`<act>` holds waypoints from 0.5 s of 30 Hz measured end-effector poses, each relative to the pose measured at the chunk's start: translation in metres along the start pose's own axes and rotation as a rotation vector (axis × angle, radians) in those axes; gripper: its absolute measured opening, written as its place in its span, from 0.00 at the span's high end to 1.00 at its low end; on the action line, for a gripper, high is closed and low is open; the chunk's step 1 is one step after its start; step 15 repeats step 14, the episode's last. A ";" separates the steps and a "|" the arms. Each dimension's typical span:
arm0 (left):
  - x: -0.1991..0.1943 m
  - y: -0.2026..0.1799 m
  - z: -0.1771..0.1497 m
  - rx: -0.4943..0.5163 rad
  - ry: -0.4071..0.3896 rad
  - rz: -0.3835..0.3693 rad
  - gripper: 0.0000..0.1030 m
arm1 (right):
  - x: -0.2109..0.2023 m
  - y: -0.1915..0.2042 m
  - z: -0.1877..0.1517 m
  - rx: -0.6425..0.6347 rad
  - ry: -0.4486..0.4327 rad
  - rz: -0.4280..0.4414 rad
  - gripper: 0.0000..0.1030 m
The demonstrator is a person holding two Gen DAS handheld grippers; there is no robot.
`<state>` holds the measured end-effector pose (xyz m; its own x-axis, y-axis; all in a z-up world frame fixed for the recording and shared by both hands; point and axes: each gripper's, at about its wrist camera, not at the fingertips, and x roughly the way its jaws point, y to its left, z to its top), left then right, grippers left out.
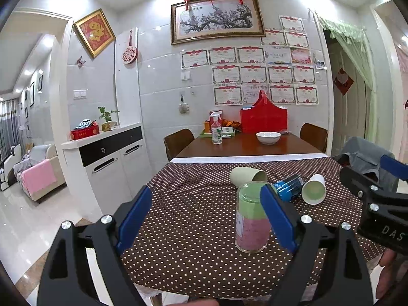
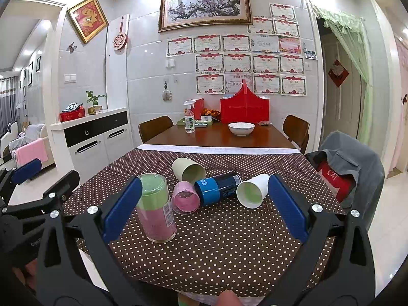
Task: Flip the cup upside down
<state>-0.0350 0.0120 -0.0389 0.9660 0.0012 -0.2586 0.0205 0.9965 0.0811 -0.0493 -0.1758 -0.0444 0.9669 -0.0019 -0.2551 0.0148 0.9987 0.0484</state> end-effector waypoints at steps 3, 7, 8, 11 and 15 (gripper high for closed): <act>0.001 0.002 -0.001 -0.016 0.002 -0.010 0.17 | 0.002 0.002 -0.001 -0.001 0.005 0.000 0.06; 0.002 0.001 -0.003 -0.017 0.009 -0.018 0.17 | 0.003 0.004 -0.003 -0.003 0.008 0.007 0.06; 0.002 0.001 -0.004 -0.016 0.014 -0.018 0.17 | 0.004 0.005 -0.004 -0.002 0.009 0.009 0.06; 0.004 0.000 -0.004 -0.022 0.027 -0.013 0.17 | 0.005 0.006 -0.005 -0.001 0.013 0.009 0.06; 0.005 0.000 -0.005 -0.022 0.030 -0.004 0.17 | 0.005 0.005 -0.005 0.000 0.014 0.009 0.06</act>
